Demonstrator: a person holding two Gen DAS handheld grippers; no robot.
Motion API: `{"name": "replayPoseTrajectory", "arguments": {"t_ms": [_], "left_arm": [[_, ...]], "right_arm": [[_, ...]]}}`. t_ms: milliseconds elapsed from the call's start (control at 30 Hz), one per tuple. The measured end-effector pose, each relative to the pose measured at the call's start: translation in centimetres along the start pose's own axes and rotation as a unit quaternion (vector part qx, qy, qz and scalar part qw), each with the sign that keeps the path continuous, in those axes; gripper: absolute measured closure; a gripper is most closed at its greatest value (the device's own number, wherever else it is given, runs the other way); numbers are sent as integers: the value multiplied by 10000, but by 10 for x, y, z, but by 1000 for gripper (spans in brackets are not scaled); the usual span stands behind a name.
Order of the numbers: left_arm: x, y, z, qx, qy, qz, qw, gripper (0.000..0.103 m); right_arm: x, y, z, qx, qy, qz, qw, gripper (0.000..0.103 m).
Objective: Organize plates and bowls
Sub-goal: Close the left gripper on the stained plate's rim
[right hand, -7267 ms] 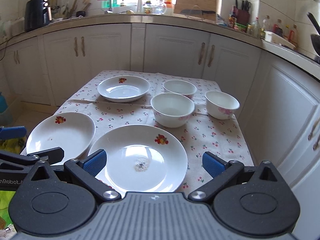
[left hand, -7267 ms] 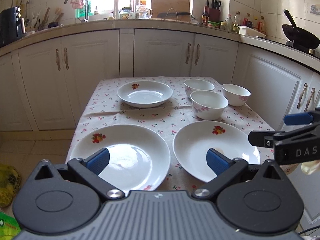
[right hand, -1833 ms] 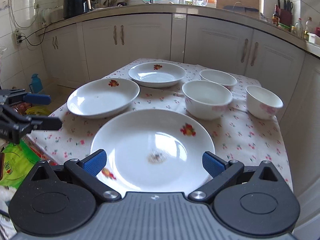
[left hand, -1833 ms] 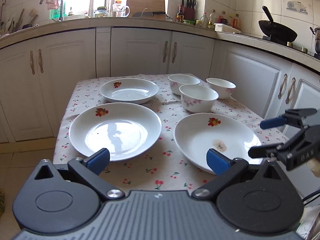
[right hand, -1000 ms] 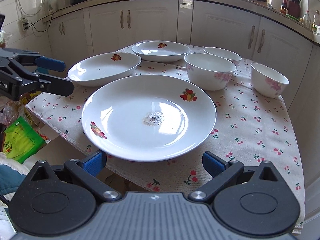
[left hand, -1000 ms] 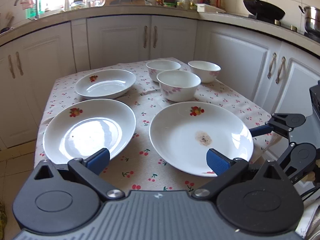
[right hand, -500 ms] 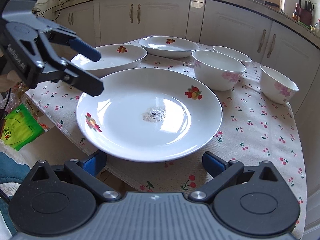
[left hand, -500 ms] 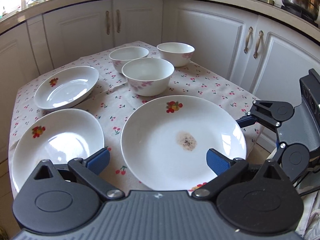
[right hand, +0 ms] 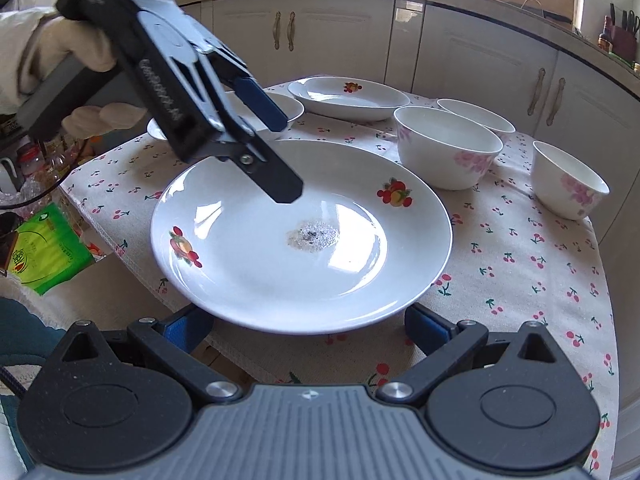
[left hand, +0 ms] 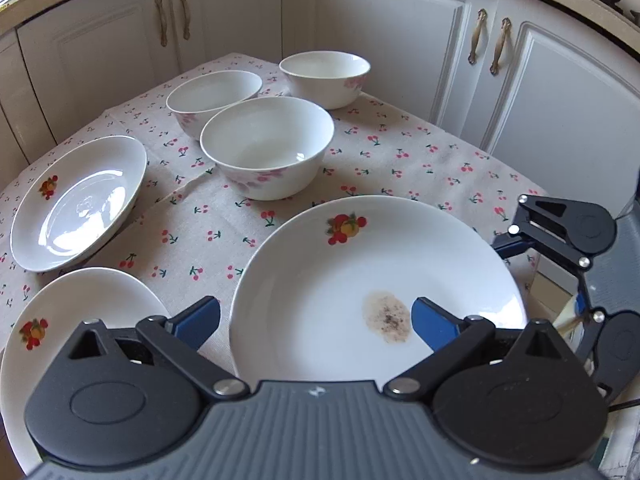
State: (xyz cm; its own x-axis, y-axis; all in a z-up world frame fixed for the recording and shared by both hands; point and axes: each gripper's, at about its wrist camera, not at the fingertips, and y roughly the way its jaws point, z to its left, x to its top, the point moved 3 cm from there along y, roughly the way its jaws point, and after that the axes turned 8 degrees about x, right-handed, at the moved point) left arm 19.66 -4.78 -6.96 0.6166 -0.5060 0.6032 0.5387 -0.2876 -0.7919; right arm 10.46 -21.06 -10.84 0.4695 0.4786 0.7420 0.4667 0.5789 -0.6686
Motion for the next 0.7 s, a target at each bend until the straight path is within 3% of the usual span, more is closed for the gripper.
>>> {"name": "replayPoseTrajectory", "arguments": {"t_ms": [367, 600, 700], "left_arm": [[14, 20, 9, -288, 112, 378, 9988, 4], [19, 29, 10, -471, 220, 594, 9969, 4], [18, 33, 8, -565, 296, 720, 9954, 12]], "right_arm": [[0, 1, 3, 13, -132, 89, 9999, 0], [2, -1, 0, 55, 171, -35, 9998, 0], [3, 0, 3, 21, 101, -46, 9999, 0]]}}
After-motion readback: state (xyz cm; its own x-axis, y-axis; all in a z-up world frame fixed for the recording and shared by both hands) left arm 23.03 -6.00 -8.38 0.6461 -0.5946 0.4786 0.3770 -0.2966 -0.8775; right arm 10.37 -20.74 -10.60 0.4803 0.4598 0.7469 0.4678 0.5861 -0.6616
